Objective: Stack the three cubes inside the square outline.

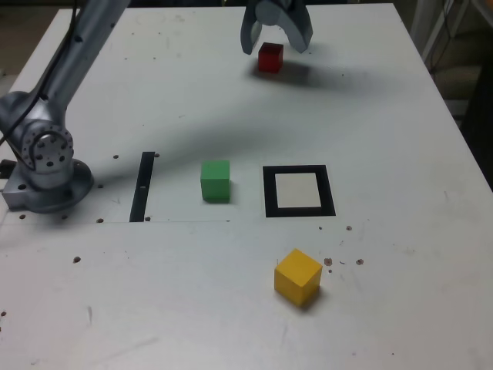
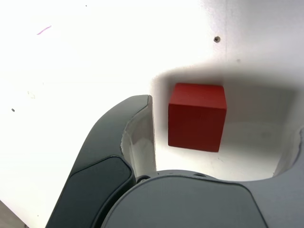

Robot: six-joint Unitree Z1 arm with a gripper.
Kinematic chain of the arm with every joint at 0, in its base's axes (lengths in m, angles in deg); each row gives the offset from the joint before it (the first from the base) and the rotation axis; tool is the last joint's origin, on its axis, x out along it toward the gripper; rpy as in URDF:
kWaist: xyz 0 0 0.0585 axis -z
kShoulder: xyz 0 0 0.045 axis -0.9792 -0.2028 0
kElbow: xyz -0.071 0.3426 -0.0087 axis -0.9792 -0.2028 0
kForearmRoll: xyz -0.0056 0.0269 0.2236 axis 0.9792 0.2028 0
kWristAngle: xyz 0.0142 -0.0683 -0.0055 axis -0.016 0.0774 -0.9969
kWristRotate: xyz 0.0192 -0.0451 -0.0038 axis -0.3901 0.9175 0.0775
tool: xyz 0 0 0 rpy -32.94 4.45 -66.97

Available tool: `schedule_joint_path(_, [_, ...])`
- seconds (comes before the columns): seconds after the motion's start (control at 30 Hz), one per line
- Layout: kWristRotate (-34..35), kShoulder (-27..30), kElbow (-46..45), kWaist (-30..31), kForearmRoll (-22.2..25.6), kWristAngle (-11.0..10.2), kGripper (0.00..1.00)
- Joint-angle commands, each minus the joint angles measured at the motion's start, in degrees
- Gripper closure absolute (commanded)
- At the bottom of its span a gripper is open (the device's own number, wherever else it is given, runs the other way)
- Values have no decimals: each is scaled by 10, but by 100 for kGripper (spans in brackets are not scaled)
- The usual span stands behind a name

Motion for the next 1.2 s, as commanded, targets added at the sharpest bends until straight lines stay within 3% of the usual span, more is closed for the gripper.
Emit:
schedule_joint_path(0.0, [-1, -8, 7, -1, 4, -1, 2])
schedule_joint_path(0.5, [-1, -38, 38, -3, 15, -1, 14])
schedule_joint_path(0.63, [3, -44, 41, -3, 16, -3, 24])
schedule_joint_path(0.9, [9, -45, 43, 1, 12, -7, 61])
schedule_joint_path(1.17, [8, -46, 40, 2, 13, -4, 64])
